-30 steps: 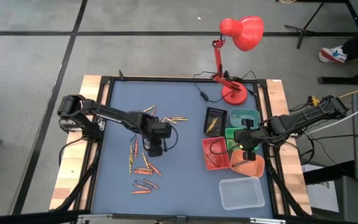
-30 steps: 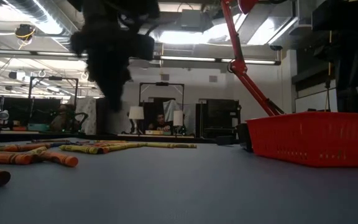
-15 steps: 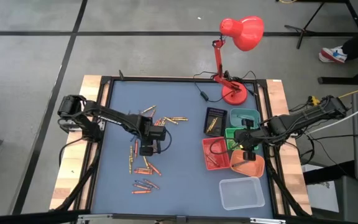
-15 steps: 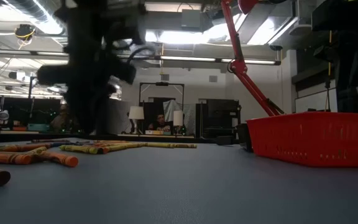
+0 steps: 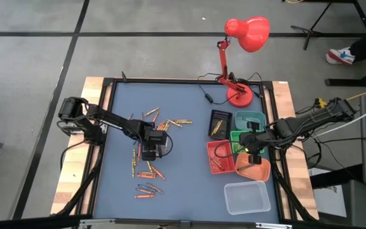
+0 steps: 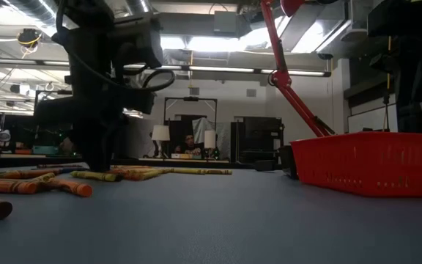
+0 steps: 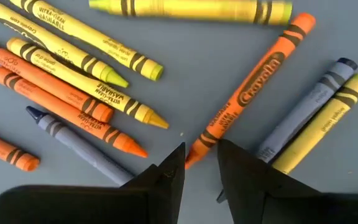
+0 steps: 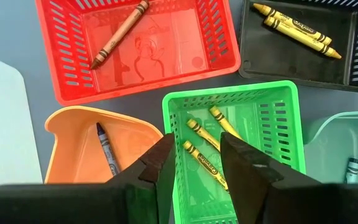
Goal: Sort crayons
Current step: Put the orange crayon into the transparent bin
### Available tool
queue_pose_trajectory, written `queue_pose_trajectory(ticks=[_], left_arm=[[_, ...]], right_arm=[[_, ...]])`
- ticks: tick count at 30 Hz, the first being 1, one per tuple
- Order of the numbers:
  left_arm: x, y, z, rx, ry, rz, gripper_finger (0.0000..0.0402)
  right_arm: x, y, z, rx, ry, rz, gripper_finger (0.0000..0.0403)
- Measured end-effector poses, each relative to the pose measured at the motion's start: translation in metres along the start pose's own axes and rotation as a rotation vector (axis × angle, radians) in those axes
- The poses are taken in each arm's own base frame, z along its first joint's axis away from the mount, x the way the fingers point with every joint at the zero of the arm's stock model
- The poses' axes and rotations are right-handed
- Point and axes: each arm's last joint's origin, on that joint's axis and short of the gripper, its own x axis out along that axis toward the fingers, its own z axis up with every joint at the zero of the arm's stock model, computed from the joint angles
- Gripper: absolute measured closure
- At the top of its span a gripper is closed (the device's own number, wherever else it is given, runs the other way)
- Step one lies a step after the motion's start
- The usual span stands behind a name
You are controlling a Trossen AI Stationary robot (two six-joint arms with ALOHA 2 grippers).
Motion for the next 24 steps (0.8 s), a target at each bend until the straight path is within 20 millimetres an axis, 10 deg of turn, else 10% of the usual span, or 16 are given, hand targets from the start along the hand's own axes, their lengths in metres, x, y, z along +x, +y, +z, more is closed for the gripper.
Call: queue_pose_trajectory(ticks=[24], left_arm=[[0.0007,-0.0004,0.0009,-0.005,-0.011,-0.004,0.0386]], right_arm=[[0.0,0.0002,0.0003,0.0,-0.003,0.001,0.0276]])
